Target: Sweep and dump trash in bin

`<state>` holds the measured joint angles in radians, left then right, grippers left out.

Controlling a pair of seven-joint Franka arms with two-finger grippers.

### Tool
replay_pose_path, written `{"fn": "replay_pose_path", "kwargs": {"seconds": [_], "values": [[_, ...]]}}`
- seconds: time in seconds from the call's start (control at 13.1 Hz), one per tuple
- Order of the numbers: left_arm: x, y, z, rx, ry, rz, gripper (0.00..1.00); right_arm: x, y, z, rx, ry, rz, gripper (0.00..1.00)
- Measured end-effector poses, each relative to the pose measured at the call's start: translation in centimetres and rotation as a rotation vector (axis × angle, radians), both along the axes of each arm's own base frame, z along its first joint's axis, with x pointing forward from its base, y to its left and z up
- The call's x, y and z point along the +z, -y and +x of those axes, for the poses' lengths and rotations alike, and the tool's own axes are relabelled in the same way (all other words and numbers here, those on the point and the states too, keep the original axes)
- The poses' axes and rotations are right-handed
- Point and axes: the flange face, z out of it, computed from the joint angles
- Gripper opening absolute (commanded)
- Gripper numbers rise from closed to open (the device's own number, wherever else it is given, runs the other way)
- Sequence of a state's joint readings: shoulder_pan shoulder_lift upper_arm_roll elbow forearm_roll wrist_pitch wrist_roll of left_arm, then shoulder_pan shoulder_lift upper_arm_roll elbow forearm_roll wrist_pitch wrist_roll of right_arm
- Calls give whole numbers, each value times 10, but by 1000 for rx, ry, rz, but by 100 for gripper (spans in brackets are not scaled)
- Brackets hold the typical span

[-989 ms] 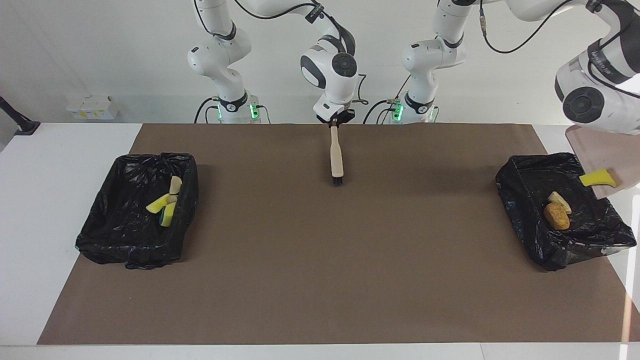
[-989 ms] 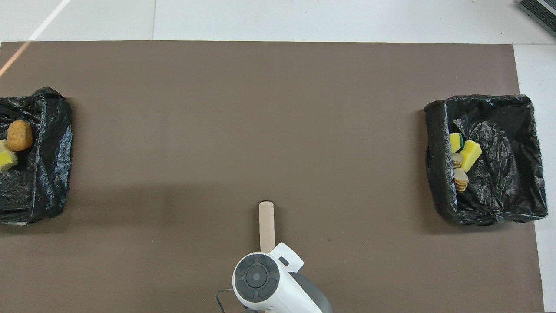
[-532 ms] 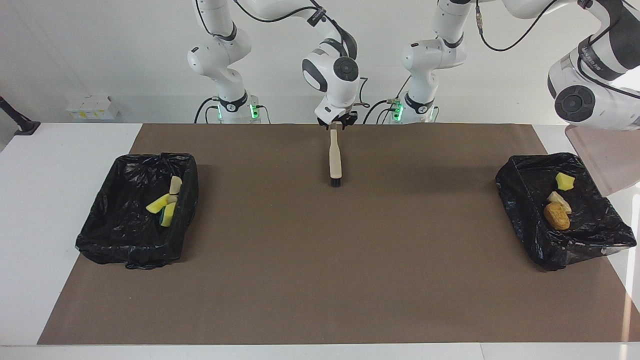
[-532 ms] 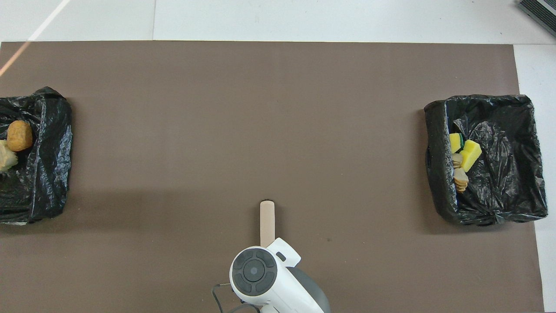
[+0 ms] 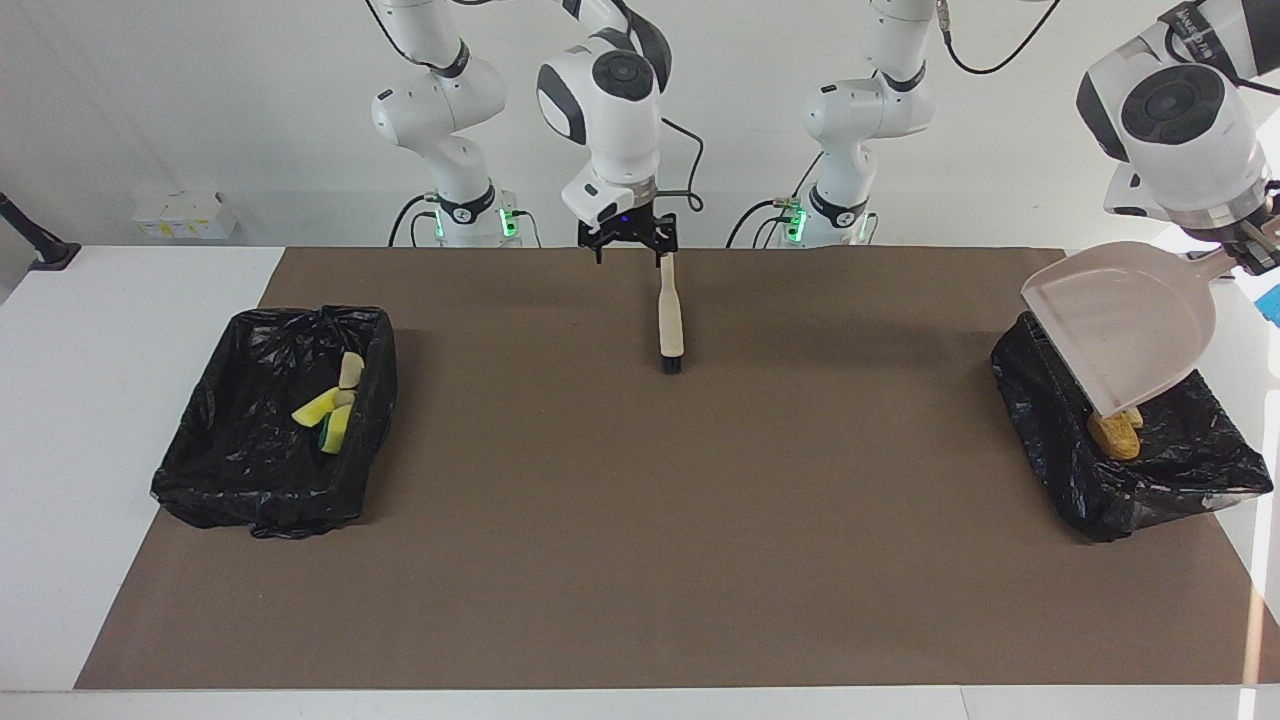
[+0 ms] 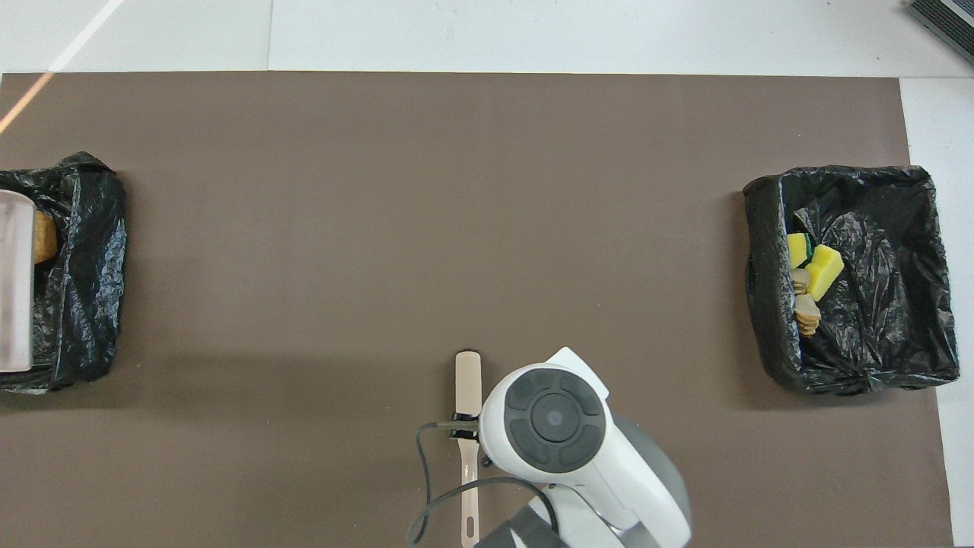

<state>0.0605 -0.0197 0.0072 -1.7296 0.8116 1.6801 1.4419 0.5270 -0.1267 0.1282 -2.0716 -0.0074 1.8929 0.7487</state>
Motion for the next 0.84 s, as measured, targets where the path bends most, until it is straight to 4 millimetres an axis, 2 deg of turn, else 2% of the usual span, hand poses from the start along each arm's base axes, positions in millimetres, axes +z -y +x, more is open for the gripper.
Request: {"fn": "replay_pose_path", "kwargs": {"seconds": [0.15,0.38,0.53,0.68,0.84], "values": [[0,24,-6,73,49,-53,0,33,45,18,-1,71,-20,100],[-9,73,-13,275,173,-108,0,95,141,55,-53,72,-9,100],[-17,99,-19,395,210,-177,0,127,192,78,-119,81,-1,100],[-22,131,-25,523,261,-271,0,142,225,98,-142,97,1,100],[-25,170,-31,638,304,-359,0,148,251,117,-65,105,-2,100]]}}
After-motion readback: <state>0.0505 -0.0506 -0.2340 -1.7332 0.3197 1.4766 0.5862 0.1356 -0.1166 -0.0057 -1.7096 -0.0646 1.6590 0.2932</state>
